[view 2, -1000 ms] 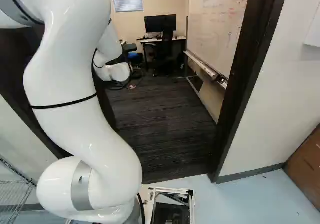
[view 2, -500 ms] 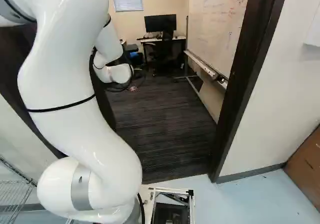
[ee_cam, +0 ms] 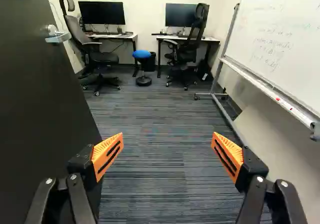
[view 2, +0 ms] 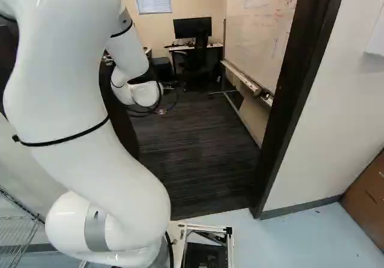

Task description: Open the door and move inside

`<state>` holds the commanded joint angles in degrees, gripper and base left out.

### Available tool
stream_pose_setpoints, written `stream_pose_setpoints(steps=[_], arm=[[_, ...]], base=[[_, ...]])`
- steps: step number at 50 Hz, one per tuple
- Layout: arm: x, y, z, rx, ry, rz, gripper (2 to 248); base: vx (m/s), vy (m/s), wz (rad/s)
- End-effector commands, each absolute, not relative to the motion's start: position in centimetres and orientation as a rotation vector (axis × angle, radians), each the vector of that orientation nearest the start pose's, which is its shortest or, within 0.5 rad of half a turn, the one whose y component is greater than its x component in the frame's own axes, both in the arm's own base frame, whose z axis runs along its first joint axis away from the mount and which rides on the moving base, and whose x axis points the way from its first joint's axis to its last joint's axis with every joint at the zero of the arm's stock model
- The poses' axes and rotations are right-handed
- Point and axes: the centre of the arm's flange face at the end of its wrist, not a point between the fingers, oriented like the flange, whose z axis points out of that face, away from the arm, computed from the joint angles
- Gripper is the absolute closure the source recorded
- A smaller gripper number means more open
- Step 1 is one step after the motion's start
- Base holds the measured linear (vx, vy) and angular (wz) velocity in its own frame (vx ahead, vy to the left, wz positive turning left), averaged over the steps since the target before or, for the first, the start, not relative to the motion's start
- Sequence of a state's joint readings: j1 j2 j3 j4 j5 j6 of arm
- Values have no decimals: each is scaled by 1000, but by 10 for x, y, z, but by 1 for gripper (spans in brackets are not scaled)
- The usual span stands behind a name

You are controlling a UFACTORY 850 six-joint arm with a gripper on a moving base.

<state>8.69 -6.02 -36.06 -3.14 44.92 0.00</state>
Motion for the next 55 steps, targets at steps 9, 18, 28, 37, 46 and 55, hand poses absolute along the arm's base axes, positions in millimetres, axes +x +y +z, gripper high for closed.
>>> stream_pose_setpoints(steps=[9,18,28,37,46,55], arm=[[442,62,429,-2423,-234,-1844,3],[415,49,421,-2446,-197,-1842,3],[383,35,411,-2472,-154,-1838,3],[358,26,402,-2492,-120,-1836,3],[336,18,394,-2509,-90,-1833,3],[316,12,386,-2524,-63,-1831,3]], base=[[0,0,0],[0,0,0],[0,0,0],[0,0,0],[0,0,0],[0,0,0]])
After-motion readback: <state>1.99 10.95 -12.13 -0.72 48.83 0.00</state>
